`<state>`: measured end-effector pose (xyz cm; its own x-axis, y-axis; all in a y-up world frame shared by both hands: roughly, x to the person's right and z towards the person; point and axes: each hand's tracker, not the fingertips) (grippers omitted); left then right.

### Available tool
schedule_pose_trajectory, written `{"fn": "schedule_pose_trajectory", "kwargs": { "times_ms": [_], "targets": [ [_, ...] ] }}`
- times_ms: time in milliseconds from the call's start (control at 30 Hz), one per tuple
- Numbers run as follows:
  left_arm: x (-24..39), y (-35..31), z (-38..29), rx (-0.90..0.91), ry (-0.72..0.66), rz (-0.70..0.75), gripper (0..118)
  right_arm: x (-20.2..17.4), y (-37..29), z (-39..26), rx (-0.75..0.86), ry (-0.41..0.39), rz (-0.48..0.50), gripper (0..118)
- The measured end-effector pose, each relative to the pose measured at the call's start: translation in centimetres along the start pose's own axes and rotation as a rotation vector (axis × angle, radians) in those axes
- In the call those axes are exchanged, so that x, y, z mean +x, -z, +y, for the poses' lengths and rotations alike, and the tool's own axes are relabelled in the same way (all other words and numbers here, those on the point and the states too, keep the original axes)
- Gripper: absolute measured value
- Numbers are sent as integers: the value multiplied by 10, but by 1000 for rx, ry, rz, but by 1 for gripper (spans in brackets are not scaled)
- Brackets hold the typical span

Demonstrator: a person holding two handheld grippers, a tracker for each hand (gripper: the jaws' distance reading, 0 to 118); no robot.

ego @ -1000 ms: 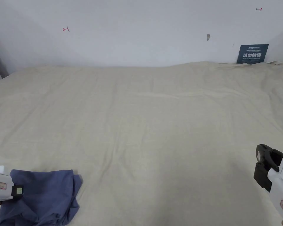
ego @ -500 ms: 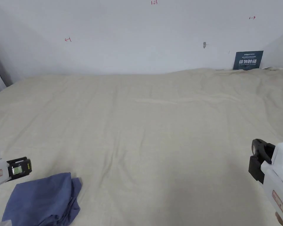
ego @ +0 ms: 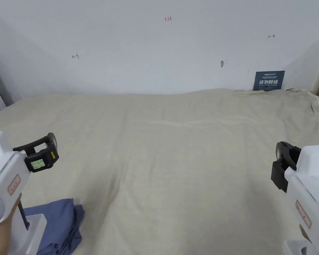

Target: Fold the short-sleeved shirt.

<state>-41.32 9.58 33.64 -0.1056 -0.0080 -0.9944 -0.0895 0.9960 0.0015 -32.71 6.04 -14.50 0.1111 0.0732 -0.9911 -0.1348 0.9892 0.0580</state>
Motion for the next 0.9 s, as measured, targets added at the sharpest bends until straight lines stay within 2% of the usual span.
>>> {"fn": "schedule_pose_trajectory", "kwargs": {
  "times_ms": [167, 200, 267, 333, 500, 533, 633, 900],
  "targets": [
    [31, -16, -5, 85, -21, -58, 108, 4, -8, 2, 20, -1, 3, 0],
    [37, -19, -6, 91, -27, -70, 99, 4, -10, 3, 21, -3, 0, 0],
    [45, -17, -14, 108, -24, -78, 64, 5, -12, 3, 26, -2, 1, 0],
    [57, -19, -19, 115, -18, -96, 38, 6, -13, 2, 29, 0, -2, 0],
    [89, -22, -32, 91, 29, -172, 3, 7, -17, 0, 36, 4, -10, 0],
    [98, -25, -35, 94, 41, -168, 0, 7, -18, -1, 40, 5, -13, 0],
    [110, -29, -44, 96, 35, -202, 0, 8, -19, -3, 43, 11, -18, 0],
    [133, -39, -63, 145, 65, -179, 0, 7, -25, -7, 67, 2, -36, 0]
  ]
}}
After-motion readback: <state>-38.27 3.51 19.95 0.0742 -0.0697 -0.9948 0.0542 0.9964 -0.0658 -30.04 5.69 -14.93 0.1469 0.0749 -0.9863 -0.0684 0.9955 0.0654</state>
